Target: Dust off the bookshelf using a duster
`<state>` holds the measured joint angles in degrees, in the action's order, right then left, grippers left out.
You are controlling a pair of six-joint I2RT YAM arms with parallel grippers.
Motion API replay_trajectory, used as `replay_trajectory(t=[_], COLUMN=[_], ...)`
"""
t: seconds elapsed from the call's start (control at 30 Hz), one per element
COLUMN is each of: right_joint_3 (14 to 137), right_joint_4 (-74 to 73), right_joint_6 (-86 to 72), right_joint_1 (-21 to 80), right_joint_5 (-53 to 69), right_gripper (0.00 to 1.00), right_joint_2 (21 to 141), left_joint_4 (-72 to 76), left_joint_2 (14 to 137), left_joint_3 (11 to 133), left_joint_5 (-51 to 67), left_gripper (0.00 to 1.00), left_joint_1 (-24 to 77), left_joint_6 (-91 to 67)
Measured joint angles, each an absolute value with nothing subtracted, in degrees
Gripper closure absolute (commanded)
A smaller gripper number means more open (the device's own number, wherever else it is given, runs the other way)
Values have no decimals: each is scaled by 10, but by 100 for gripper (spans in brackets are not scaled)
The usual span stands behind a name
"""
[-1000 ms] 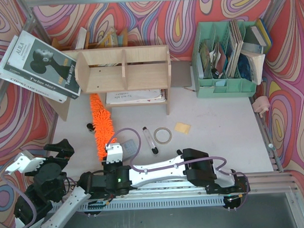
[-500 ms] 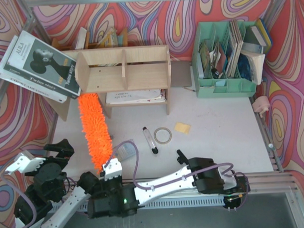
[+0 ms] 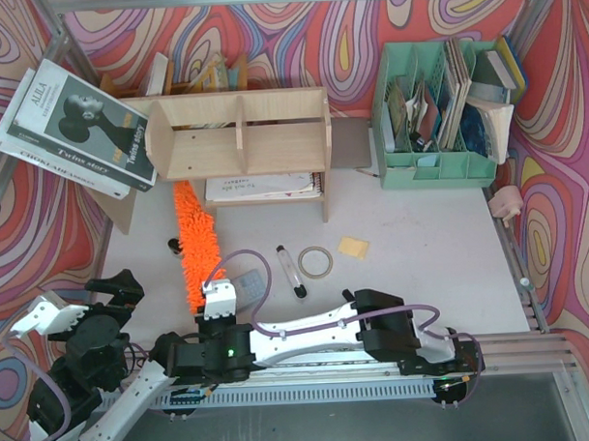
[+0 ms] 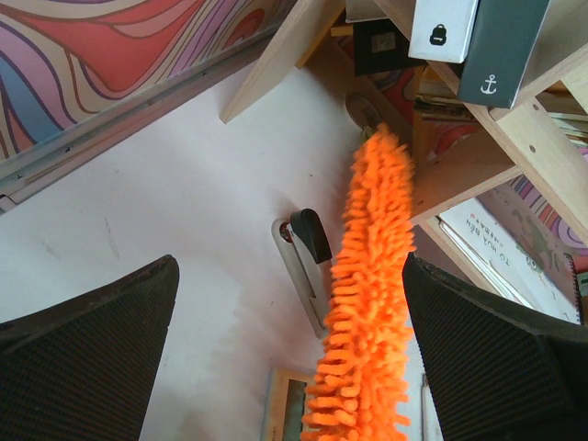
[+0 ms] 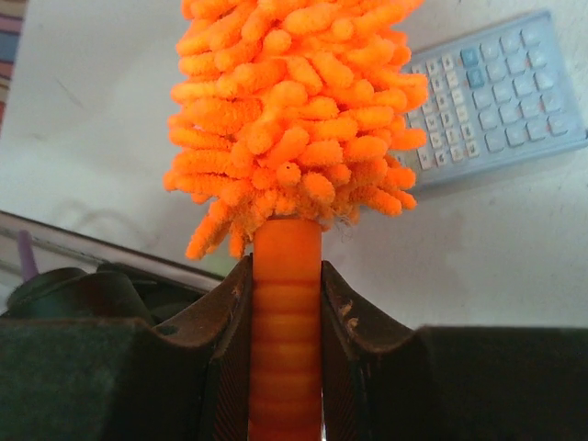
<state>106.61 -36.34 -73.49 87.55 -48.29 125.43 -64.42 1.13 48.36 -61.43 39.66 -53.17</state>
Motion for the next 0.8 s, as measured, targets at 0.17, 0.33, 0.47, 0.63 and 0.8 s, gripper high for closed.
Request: replay_trajectory(t=[0.17, 0.33, 0.47, 0.63, 0.8], right_joint_3=[1071, 1059, 1038, 1030, 1030], right_joint_4=[-392, -386, -368, -334, -329], right_joint_6=[-754, -758, -742, -718, -721], right_joint_1=[874, 881, 904, 935, 923], right_joint_5=[-445, -465, -517, -584, -569], right_gripper=[100, 100, 100, 100, 100], right_joint_2=[1265, 1259, 1242, 1219, 1214], left_joint_4=[-646, -646, -646, -646, -646], left_joint_2=[11, 11, 11, 11, 11], left_joint_3=[484, 484, 484, 484, 484], left_joint_5=[-614, -614, -614, -614, -614], left_gripper=[2, 2, 2, 2, 2], left_joint_1=[397, 397, 397, 397, 397], left_joint_6=[-534, -534, -534, -534, -534])
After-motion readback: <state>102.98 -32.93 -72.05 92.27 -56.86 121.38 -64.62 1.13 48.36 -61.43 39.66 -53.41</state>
